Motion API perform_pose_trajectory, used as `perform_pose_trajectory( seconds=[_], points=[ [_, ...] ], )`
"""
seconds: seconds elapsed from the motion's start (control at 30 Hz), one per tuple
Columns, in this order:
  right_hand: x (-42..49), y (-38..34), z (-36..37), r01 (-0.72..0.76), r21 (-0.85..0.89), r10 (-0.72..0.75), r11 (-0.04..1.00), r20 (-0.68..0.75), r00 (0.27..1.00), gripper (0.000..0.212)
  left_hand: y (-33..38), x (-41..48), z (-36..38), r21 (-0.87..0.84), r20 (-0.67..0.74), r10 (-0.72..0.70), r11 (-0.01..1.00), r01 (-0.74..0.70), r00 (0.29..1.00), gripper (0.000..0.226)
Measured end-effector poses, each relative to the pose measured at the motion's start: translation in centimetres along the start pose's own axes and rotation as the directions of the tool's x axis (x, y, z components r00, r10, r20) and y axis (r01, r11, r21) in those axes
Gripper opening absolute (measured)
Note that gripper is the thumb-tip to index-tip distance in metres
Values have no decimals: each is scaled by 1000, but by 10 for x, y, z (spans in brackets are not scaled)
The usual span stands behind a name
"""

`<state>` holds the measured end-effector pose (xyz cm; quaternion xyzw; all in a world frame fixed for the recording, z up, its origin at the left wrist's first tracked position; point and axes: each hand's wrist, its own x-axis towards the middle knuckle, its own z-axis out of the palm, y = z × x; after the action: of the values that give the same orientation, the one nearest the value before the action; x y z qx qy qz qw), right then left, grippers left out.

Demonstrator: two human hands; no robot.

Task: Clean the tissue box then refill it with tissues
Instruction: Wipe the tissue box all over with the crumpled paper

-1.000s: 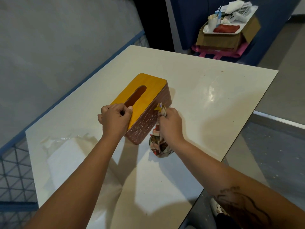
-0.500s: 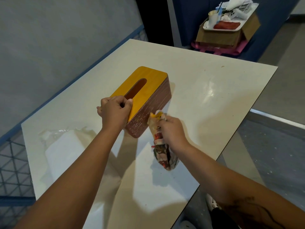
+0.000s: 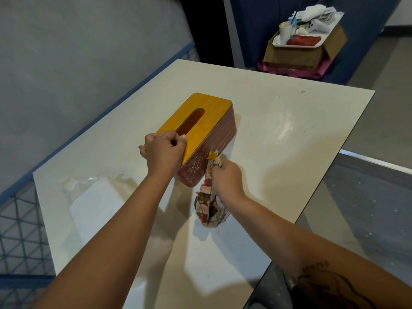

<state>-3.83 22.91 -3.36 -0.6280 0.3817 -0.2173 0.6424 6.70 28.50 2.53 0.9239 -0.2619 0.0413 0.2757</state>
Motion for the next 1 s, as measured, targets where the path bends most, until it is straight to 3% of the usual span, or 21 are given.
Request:
perform_pose_trajectory(
  seconds=[0.2, 0.53, 0.7, 0.8, 0.93, 1.0],
  points=[
    [-24, 4, 13, -105, 139, 93, 985, 89, 992, 35, 1, -1, 1, 1, 0, -7, 1000, 7, 1000, 26],
    [-40, -3, 10, -238, 166, 208, 957, 175, 962, 24, 1, -1, 2, -10, -8, -13, 1000, 13, 1000, 26],
    [-34, -11, -8, -249, 320, 184, 914, 219, 958, 17, -1, 0, 1, -14, 1, -15, 1000, 15, 1000, 25],
    [-22, -15, -23, -153, 336, 136, 929, 76, 988, 15, -1, -1, 1, -3, 4, -9, 1000, 9, 1000, 26],
    [8, -14, -19, 77, 99, -68, 992, -94, 993, 30, -1, -1, 2, -13, -4, -14, 1000, 14, 1000, 25],
    [14, -8, -7, 131, 4, -130, 991, -95, 987, 24, -1, -1, 2, -10, -2, -4, 1000, 4, 1000, 26]
  ],
)
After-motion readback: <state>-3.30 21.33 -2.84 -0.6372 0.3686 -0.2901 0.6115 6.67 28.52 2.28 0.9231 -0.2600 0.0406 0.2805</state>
